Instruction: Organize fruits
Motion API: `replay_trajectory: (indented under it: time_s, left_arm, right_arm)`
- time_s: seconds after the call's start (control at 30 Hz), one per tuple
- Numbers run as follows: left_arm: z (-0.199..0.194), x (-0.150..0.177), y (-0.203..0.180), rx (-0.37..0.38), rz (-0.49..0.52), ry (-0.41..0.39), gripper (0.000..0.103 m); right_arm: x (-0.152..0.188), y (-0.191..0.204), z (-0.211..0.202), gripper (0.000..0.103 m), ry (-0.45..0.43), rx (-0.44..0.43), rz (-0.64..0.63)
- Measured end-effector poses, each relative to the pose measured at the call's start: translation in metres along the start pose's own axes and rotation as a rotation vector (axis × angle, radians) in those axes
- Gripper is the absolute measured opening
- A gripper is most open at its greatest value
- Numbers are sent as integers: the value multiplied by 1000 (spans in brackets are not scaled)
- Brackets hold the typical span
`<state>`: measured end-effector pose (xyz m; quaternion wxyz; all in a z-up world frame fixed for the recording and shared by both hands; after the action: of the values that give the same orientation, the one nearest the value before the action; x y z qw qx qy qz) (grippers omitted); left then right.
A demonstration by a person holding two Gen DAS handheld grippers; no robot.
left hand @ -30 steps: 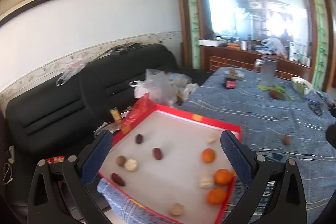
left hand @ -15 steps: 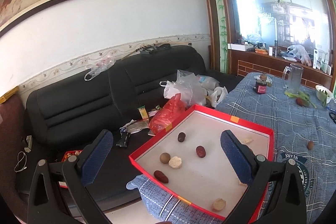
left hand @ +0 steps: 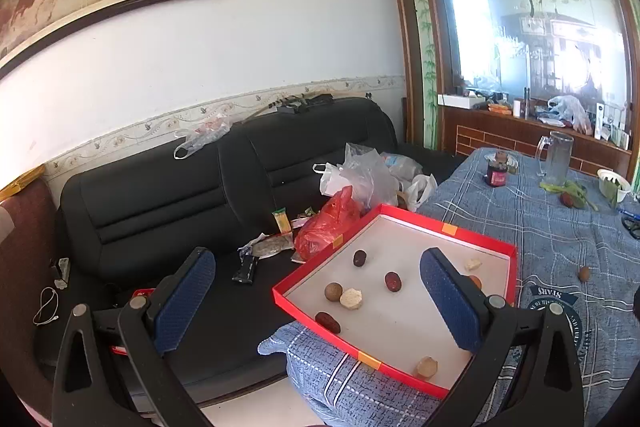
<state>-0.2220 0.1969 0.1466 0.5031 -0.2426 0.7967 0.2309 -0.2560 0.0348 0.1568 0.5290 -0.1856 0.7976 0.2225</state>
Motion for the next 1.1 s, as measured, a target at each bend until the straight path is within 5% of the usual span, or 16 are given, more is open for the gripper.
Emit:
replay_trajectory:
  time_s: [1.1]
  left_arm:
    - [-9,6,7,12,-22,-11,103]
  right_arm:
    - [7,12,1,101,35,10,-24]
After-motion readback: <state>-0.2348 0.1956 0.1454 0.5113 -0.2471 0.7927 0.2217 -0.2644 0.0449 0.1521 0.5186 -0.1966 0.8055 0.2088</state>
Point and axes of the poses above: each gripper's, at about its wrist camera, not at the fingertips, and z roughly the way its jaws point, y to its left, x to its underside, the point moved 2 cm from there along z, roughly the way its jaws point, and after that the axes turned 2 degrees about -x, right-handed, at the moved point
